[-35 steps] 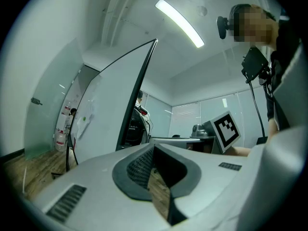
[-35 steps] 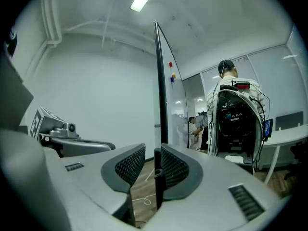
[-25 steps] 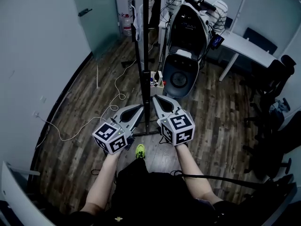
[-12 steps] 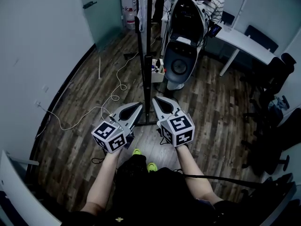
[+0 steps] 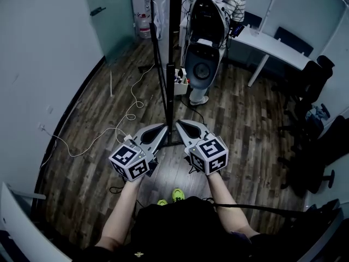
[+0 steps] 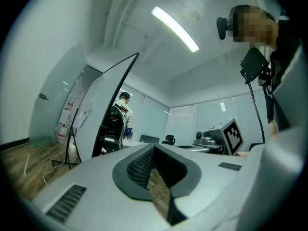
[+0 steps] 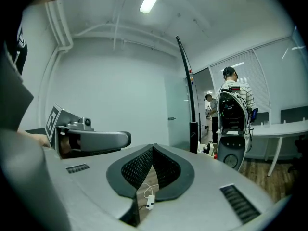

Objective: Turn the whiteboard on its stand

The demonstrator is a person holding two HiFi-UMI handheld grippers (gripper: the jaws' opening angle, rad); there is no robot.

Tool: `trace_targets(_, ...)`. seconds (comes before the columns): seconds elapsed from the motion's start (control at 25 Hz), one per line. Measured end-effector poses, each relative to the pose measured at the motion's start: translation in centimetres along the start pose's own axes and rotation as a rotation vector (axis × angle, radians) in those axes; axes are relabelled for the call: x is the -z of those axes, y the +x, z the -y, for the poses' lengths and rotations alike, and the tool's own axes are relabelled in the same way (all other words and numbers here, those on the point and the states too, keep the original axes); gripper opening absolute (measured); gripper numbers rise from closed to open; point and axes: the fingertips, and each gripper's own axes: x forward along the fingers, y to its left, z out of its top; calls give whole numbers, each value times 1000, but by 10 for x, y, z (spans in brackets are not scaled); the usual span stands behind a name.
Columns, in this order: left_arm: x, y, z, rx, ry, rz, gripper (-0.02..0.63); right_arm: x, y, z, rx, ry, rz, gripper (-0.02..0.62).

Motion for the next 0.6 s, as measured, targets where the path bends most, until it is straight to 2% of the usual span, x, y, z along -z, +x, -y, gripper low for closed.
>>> trace_targets(0.32,-4,-21,0,21,-3,2,17,-1,1,-18,27,-9,-9,24)
trace_targets(0.6,-4,-39,6,46,-6,6,17,2,1,-42,17,-10,-11,25)
